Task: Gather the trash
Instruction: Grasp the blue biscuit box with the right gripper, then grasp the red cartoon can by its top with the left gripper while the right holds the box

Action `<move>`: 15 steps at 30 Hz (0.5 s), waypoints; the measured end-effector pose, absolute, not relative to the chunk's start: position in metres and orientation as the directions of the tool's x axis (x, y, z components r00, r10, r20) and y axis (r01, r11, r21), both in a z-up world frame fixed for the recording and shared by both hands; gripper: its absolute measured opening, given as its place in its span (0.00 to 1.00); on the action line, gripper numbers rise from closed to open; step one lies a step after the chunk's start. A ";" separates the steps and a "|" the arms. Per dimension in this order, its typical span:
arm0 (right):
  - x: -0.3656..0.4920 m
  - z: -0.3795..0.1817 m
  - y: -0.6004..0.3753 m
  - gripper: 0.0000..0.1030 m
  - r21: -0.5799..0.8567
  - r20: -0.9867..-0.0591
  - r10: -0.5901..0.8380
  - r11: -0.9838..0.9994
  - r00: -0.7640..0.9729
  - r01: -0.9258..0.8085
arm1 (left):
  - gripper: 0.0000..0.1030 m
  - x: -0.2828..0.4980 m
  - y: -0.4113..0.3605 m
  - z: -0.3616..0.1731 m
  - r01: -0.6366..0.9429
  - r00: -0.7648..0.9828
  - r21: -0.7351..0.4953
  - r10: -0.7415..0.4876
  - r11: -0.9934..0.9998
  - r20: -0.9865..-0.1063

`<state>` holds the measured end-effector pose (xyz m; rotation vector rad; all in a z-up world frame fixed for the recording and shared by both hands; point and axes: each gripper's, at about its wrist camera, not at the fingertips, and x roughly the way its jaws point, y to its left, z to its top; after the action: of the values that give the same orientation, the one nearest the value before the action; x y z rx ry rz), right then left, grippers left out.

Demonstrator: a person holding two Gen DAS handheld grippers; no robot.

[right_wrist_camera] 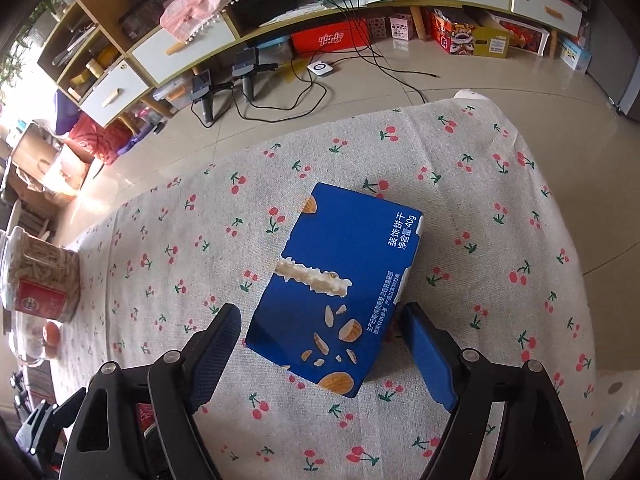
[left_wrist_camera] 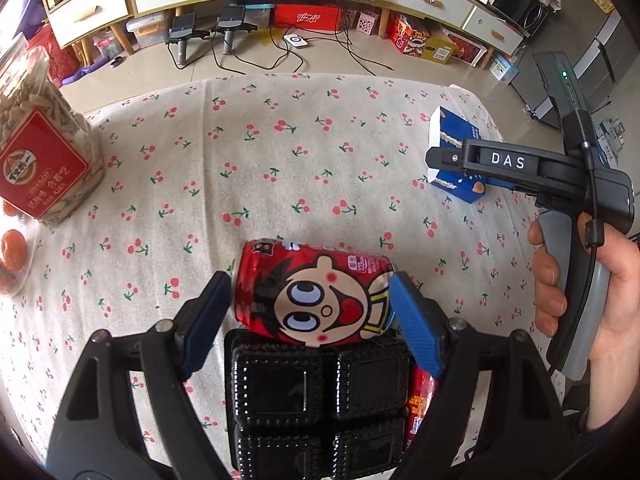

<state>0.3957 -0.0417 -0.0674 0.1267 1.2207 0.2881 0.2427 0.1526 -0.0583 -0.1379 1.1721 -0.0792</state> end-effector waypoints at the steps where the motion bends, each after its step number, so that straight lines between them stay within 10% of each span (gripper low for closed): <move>1: 0.395 -0.067 -0.042 0.72 0.249 -0.906 0.286 0.956 0.312 -0.154 | 0.79 0.242 0.150 -0.058 -0.003 0.389 -0.143 -0.130 0.990 -0.912; 15: 0.381 -0.040 -0.068 0.71 0.348 -0.871 0.373 0.928 0.319 -0.133 | 0.81 0.243 0.143 -0.062 0.018 0.380 -0.171 -0.165 0.985 -0.910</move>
<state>0.3806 -0.0680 -0.0403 0.2285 1.2033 0.3364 0.2430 0.1431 -0.0618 -0.1405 1.1764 -0.1172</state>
